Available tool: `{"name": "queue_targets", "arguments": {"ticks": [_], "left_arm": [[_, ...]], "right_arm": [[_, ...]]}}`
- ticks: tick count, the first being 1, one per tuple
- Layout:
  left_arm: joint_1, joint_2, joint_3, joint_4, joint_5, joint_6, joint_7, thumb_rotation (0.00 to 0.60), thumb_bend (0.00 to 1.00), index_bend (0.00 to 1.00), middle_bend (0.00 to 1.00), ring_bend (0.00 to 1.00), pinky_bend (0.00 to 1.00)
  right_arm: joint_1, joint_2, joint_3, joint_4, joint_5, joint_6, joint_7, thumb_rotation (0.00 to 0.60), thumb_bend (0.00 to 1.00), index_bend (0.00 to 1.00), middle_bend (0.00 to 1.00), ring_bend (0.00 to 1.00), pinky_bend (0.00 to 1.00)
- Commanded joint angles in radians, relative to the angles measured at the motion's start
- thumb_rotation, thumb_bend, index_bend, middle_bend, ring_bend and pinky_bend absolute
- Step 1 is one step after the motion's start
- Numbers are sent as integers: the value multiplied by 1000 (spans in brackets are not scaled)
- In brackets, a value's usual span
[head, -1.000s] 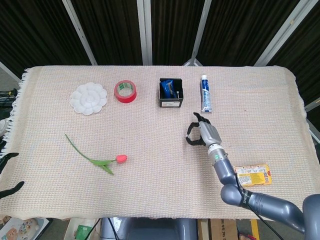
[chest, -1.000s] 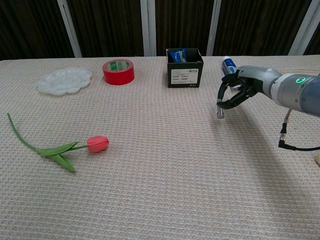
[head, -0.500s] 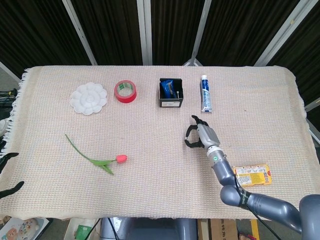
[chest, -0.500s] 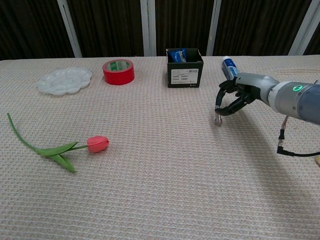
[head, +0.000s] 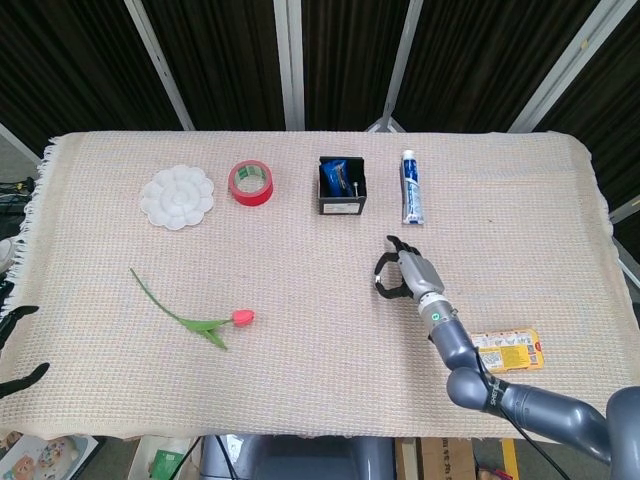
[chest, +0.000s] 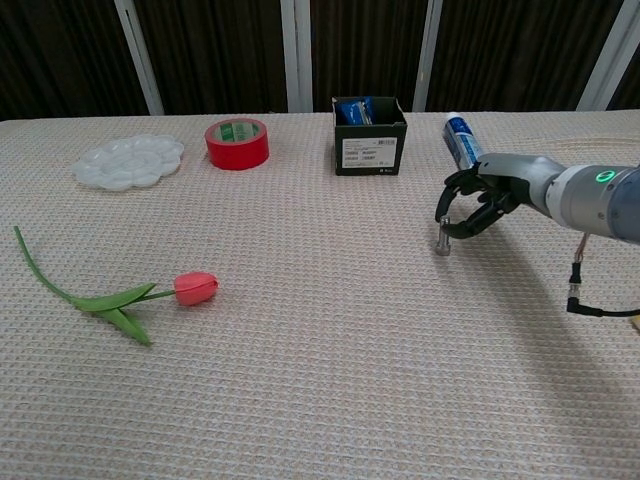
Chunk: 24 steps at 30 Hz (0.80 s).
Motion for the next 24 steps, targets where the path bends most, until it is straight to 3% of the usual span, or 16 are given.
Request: {"name": "queue_targets", "arguments": {"ticks": [1, 6, 17, 24], "left_arm": [[0, 0, 0, 0, -1, -1, 0, 600, 251, 260, 0, 0, 0], [-1, -1, -1, 0, -2, -2, 2, 600, 251, 261, 0, 0, 0], [1, -1, 0, -1, -1, 1, 4, 600, 251, 261, 0, 0, 0], [1, 2, -2, 1, -2, 2, -9, 600, 251, 261, 0, 0, 0]], "right_arm": [[4, 10, -5, -6, 13, -10, -6, 600, 390, 403, 27, 13, 0], [10, 35, -12, -21, 31, -41, -3, 600, 389, 299, 23, 0, 0], [23, 121, -32, -78, 53, -86, -7, 600, 388, 218, 0, 0, 0], [-22, 300, -65, -243, -5, 8, -60, 600, 344, 153, 0, 0, 0]]}}
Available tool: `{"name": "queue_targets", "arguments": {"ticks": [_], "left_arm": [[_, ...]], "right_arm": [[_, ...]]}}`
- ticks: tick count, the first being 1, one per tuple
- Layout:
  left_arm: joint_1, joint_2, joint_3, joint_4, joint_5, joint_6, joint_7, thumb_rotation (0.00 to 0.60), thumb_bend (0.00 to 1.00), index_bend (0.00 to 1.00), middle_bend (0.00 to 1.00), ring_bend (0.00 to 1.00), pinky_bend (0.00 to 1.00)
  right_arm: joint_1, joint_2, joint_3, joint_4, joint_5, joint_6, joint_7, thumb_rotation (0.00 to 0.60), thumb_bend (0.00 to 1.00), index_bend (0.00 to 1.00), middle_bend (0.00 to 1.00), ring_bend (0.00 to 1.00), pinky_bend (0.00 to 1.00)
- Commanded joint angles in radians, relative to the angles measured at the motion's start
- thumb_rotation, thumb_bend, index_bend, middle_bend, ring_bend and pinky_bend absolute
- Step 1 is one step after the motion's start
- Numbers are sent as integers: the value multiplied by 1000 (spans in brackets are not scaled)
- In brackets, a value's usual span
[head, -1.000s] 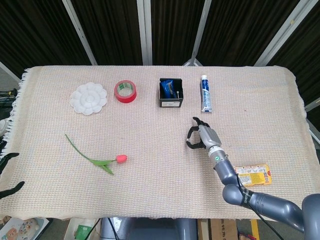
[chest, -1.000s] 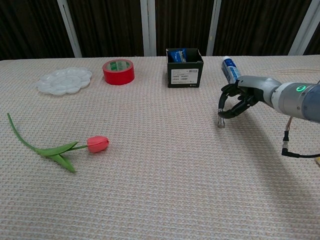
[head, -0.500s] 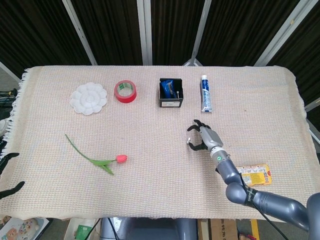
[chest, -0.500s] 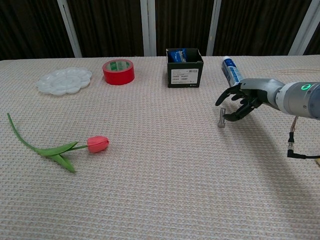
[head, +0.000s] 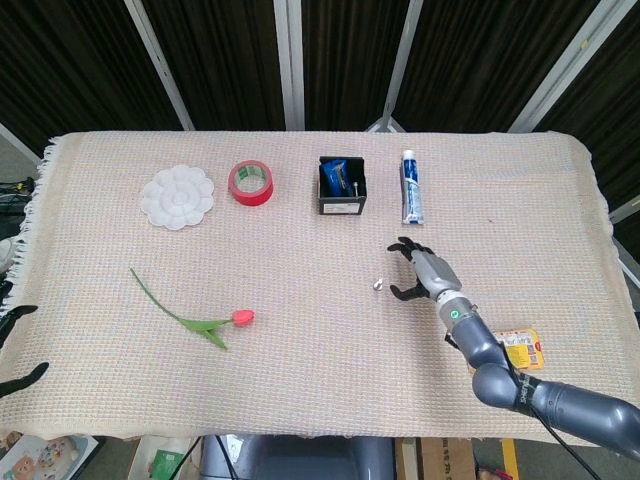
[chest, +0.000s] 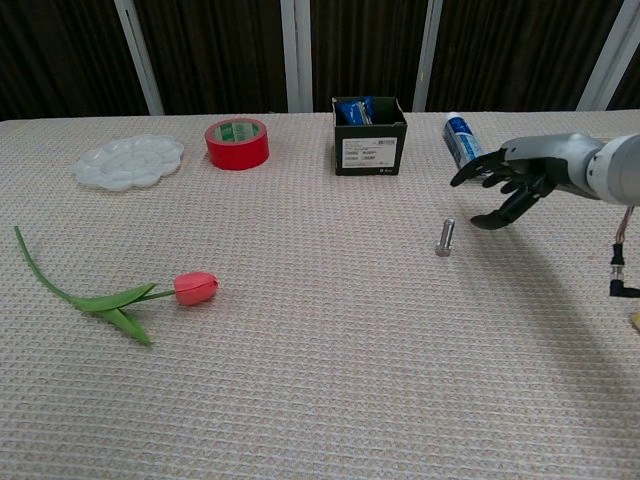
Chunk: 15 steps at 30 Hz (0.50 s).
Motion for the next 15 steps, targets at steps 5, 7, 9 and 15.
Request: {"name": "queue_targets", "arguments": {"ticks": [5, 7, 9, 15], "left_arm": [[1, 3, 1, -1, 6, 4, -11, 600, 251, 261, 0, 0, 0], [3, 3, 1, -1, 8, 6, -12, 600, 251, 261, 0, 0, 0], [4, 2, 2, -2, 10, 9, -12, 600, 251, 261, 0, 0, 0], [5, 2, 7, -5, 16, 7, -6, 600, 251, 261, 0, 0, 0]], "right_arm": [[-169, 241, -101, -284, -219, 328, -105, 600, 343, 149, 0, 0, 0], [-239, 260, -140, -331, -334, 452, -111, 600, 343, 149, 0, 0, 0], [-332, 262, -205, -355, -503, 596, -103, 600, 343, 149, 0, 0, 0], [-538, 199, -375, -260, -859, 866, -65, 600, 335, 149, 0, 0, 0]]}}
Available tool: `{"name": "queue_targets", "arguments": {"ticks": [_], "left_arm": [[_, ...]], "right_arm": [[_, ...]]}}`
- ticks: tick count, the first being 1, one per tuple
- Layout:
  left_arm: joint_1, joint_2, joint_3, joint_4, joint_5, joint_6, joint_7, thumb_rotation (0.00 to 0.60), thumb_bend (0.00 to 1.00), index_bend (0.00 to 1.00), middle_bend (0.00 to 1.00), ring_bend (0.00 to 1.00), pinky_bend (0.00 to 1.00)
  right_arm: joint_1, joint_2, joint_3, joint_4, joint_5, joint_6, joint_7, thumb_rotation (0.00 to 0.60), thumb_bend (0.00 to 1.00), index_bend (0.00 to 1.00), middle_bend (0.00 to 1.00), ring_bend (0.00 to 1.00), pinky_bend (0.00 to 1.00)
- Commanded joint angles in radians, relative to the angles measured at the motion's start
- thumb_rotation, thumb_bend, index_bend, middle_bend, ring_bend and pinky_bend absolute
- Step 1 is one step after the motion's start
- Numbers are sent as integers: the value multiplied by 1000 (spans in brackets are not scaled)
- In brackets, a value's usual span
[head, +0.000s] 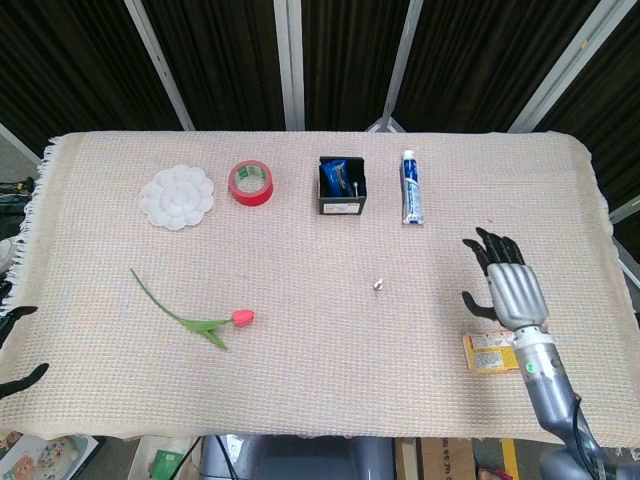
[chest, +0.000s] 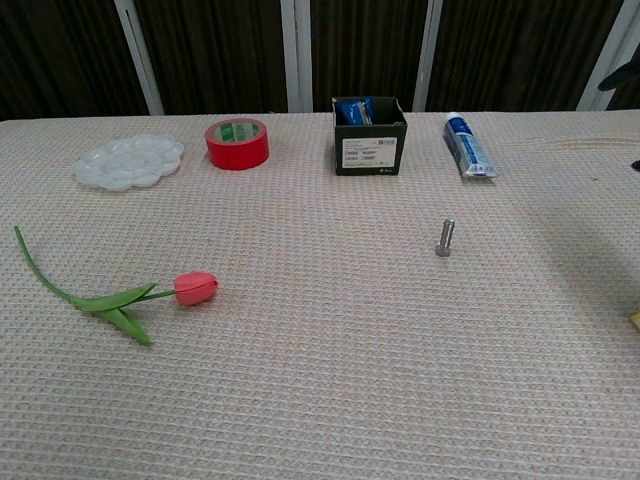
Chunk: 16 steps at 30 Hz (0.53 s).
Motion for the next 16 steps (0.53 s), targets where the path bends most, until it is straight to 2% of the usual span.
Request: {"name": "queue_targets", "arguments": {"ticks": [1, 4, 8, 16], "left_arm": [[1, 1, 2, -1, 2, 0, 1, 600, 251, 261, 0, 0, 0], [3, 2, 2, -1, 3, 4, -1, 600, 251, 261, 0, 0, 0], [1, 1, 2, 2, 6, 3, -1, 600, 251, 260, 0, 0, 0], [1, -2, 5, 7, 15, 3, 0, 600, 251, 256, 0, 0, 0]], "right_arm": [[-243, -19, -189, 31, -339, 264, 7, 600, 327, 149, 0, 0, 0], [-296, -54, -208, 101, -389, 322, -17, 600, 311, 148, 0, 0, 0], [-327, -105, -177, 196, -421, 371, -27, 600, 308, 131, 0, 0, 0], [-337, -89, -162, 194, -405, 323, -24, 600, 309, 131, 0, 0, 0]]}}
